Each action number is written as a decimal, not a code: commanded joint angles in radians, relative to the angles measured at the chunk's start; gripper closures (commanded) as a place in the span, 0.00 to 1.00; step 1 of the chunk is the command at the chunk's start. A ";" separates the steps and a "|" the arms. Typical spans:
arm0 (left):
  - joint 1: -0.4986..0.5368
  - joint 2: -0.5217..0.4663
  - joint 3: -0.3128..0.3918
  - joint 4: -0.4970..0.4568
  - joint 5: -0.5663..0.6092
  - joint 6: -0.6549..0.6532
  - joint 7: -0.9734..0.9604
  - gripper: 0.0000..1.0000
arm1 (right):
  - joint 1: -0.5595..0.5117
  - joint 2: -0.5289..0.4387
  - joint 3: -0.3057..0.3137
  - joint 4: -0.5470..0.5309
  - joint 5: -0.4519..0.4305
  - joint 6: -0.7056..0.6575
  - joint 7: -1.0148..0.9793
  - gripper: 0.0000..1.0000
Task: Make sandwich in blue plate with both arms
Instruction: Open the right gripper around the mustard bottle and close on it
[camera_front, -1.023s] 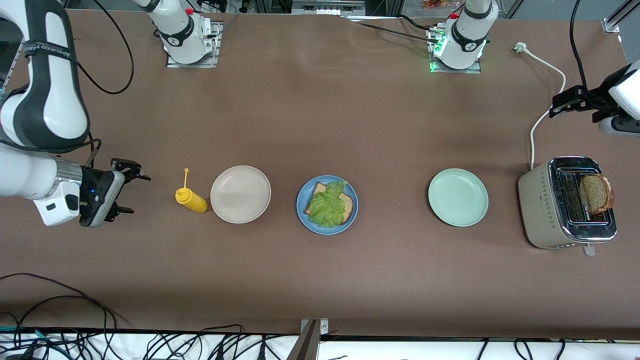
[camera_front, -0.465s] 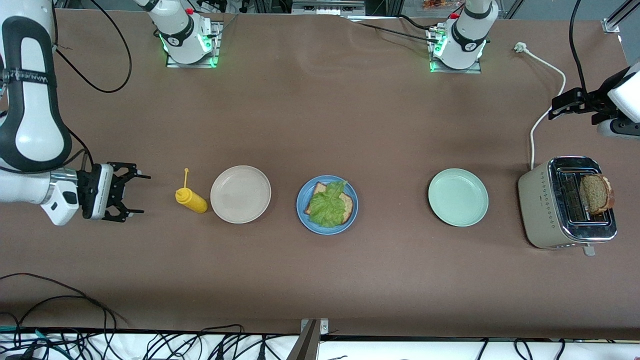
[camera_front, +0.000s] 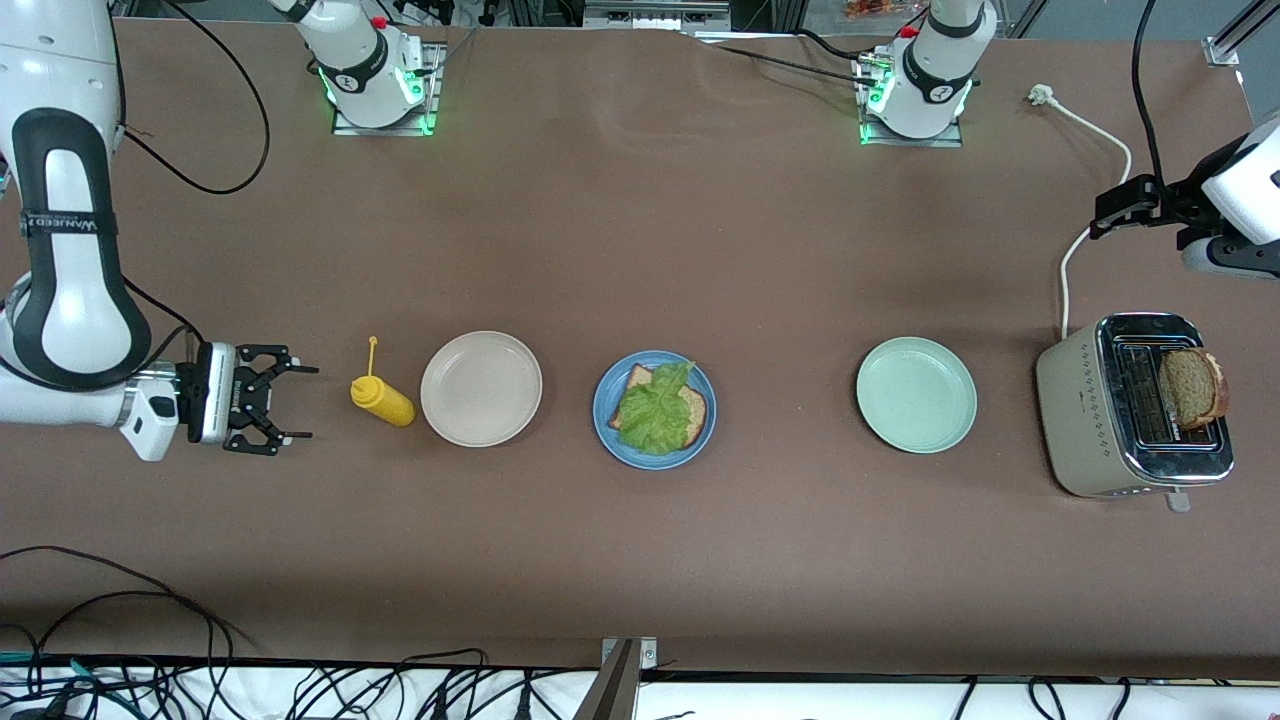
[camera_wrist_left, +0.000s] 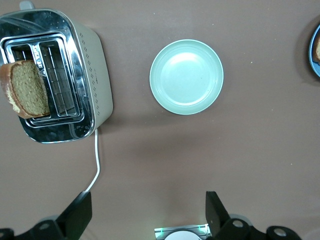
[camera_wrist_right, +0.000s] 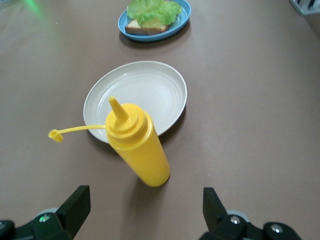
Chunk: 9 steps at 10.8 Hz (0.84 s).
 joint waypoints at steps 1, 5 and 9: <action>-0.003 0.004 -0.025 0.027 0.028 -0.017 -0.005 0.00 | -0.022 0.075 0.014 -0.001 0.152 0.024 -0.219 0.00; -0.003 0.002 -0.030 0.027 0.028 -0.022 -0.005 0.00 | -0.025 0.124 0.014 0.003 0.232 0.027 -0.386 0.00; -0.001 0.001 -0.028 0.027 0.027 -0.028 -0.004 0.00 | -0.023 0.191 0.012 -0.002 0.333 0.025 -0.584 0.00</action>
